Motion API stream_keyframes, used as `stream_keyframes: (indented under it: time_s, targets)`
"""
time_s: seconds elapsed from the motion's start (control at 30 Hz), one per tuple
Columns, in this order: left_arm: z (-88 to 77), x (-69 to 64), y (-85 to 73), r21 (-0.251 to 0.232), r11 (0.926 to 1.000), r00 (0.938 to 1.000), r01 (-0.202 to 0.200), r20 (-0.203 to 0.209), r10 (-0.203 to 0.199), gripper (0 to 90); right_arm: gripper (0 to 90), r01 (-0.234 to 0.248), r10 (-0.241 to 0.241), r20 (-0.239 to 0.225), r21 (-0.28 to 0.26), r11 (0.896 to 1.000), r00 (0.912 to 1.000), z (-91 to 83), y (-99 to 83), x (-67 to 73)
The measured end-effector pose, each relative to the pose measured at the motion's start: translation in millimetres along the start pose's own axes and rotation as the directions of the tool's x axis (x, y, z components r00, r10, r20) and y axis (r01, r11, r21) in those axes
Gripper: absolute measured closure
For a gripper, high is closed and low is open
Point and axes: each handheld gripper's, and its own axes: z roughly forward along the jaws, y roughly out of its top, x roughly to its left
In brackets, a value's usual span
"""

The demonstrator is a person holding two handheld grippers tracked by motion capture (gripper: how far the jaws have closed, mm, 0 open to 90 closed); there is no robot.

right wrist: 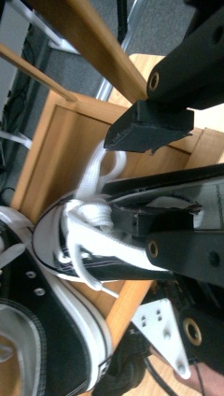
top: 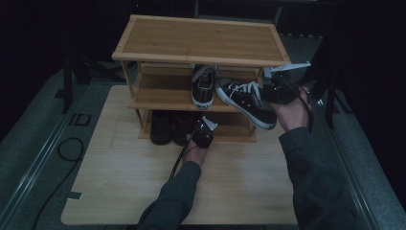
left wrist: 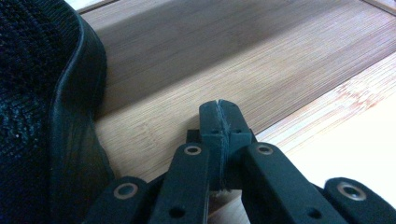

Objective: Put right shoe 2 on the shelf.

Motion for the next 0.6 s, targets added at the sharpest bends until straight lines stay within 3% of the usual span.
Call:
stream_keyframes:
  time_s: [0.4, 0.6]
  targets:
    - [0.4, -0.4, -0.1, -0.007, 1.0000, 1.0000, 0.007, -0.001, -0.007, 89.6, 59.9, 0.015, -0.015, -0.018, -0.021, 1.000, 0.9997, -14.5, 3.9, -2.6]
    - [0.7, -0.7, -0.2, -0.007, 0.9999, 0.9999, 0.012, 0.007, -0.012, 89.6, 64.4, 0.032, -0.033, -0.021, -0.039, 0.999, 0.9993, -31.3, 0.3, -8.1]
